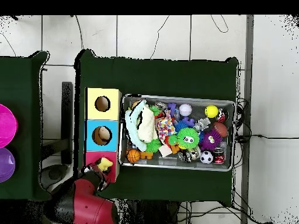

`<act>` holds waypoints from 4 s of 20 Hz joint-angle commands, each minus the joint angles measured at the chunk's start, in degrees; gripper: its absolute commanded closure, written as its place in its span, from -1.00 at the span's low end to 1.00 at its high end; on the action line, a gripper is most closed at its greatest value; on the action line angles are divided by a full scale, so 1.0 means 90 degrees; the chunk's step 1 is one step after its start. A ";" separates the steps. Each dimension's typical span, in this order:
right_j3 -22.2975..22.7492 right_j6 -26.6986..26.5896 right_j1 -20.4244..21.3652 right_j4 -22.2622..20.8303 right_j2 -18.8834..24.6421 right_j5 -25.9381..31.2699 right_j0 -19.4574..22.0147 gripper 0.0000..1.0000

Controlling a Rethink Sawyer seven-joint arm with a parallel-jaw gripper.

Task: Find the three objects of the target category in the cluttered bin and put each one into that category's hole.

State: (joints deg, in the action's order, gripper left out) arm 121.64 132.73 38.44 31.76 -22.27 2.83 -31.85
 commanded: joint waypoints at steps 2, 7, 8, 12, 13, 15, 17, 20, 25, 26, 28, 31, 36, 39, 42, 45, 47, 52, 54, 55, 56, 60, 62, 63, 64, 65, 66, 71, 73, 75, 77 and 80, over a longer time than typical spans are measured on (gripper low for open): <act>-0.0170 0.2054 -0.0033 0.0413 0.0956 -0.1225 0.0465 -1.00; -0.0087 0.2145 0.0108 0.0439 0.1130 -0.1368 0.0607 -1.00; -0.0090 0.2158 0.0118 0.0460 0.1146 -0.1385 0.0605 -1.00; -0.0037 0.2195 0.0130 0.0397 0.1273 -0.1611 0.0697 -1.00; -0.0014 0.2207 0.0141 0.0381 0.1324 -0.1663 0.0737 -1.00; 0.0051 0.2243 0.0196 0.0341 0.1424 -0.1770 0.0831 -1.00; 0.0108 0.2280 0.0226 0.0299 0.1515 -0.1892 0.0913 -1.00; 0.0158 0.2320 0.0244 0.0207 0.1648 -0.2059 0.1043 -1.00; 0.0281 0.2249 0.0268 0.0103 0.1663 -0.2138 0.1147 -1.00; 0.0325 0.2229 0.0313 0.0064 0.1664 -0.2119 0.1178 -1.00; 0.0406 0.2124 0.0405 0.0031 0.1610 -0.1966 0.1197 -1.00; 0.0529 0.1771 0.0463 0.0021 0.1393 -0.1571 0.1153 -1.00; 0.0587 0.1271 0.0346 0.0040 0.1010 -0.0824 0.0946 -1.00; 0.0559 0.1232 0.0301 -0.0045 0.1035 -0.0773 0.0997 -1.00; 0.0547 0.1271 0.0302 -0.0055 0.0988 -0.0825 0.0968 -1.00; 0.0601 0.1327 0.0397 -0.0085 0.0949 -0.0909 0.0965 -1.00; 0.0633 0.1319 0.0430 -0.0131 0.0958 -0.0926 0.1005 -1.00; 0.0659 0.1218 0.0487 -0.0310 0.1014 -0.0922 0.1204 -1.00; 0.0662 0.1218 0.0511 -0.0361 0.1065 -0.0896 0.1269 -1.00; 0.0647 0.1214 0.0507 -0.0384 0.1053 -0.0878 0.1268 1.00; 0.0651 0.1203 0.0515 -0.0410 0.1070 -0.0882 0.1293 1.00; 0.0653 0.1177 0.0535 -0.0491 0.1109 -0.0902 0.1352 1.00; 0.0643 0.1182 0.0525 -0.0494 0.1086 -0.0892 0.1335 1.00; 0.0635 0.1184 0.0517 -0.0491 0.1069 -0.0890 0.1318 1.00; 0.0623 0.1182 0.0509 -0.0482 0.1044 -0.0884 0.1298 1.00; 0.0622 0.1186 0.0508 -0.0486 0.1045 -0.0883 0.1300 1.00; 0.0622 0.1190 0.0508 -0.0489 0.1038 -0.0891 0.1297 1.00; 0.0549 0.1133 0.0528 -0.0380 0.0745 -0.0777 0.1128 1.00; 0.0497 0.1070 0.0587 -0.0330 0.0548 -0.0596 0.1022 1.00; 0.0434 0.1038 0.0638 -0.0303 0.0391 -0.0400 0.0938 1.00; 0.0333 0.1001 0.0674 -0.0304 0.0223 -0.0159 0.0849 1.00; 0.0194 0.0972 0.0729 -0.0353 0.0014 0.0170 0.0750 1.00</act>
State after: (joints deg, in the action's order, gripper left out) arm 126.42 137.30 43.60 28.63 -19.12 -6.29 -24.42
